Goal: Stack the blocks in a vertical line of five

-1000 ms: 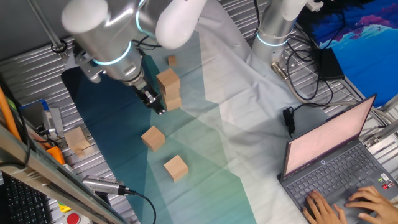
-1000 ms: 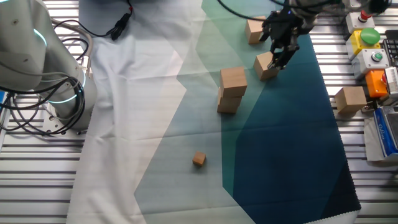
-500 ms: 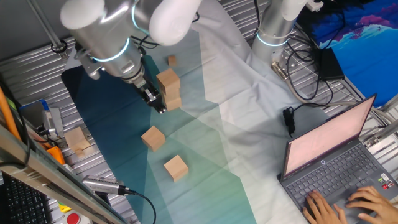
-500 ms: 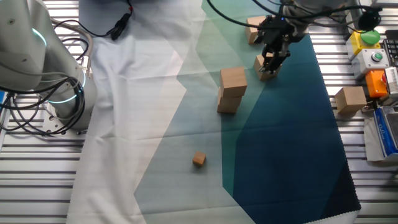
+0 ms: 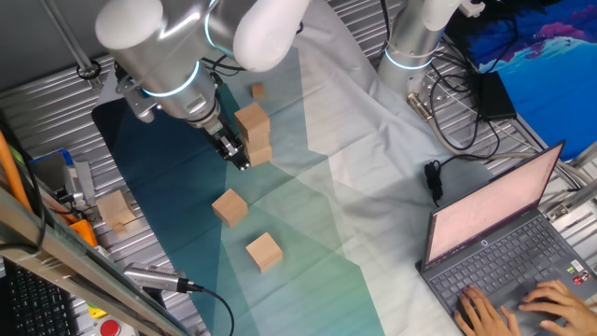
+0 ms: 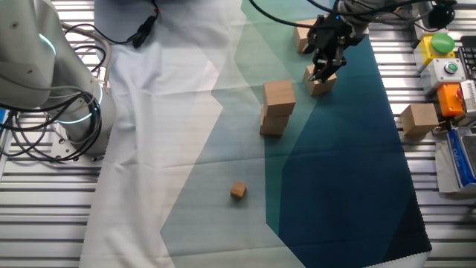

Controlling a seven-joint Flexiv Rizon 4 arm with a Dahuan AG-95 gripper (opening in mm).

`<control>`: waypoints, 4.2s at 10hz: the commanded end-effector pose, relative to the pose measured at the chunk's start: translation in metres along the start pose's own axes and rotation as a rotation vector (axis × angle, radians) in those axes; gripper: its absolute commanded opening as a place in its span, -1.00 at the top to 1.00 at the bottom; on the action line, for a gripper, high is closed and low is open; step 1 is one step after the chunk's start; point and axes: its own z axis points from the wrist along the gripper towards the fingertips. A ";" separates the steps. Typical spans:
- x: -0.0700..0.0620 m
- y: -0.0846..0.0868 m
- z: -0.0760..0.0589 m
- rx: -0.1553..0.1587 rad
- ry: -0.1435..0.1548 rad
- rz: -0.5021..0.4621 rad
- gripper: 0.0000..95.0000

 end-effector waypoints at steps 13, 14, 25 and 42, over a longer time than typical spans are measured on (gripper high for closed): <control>-0.002 0.000 0.000 -0.001 0.003 0.001 -0.20; -0.002 0.000 0.000 -0.001 0.003 0.001 -0.20; -0.049 0.064 0.048 -0.034 -0.081 -0.024 -0.20; -0.091 0.037 0.082 0.089 -0.183 -0.195 -0.20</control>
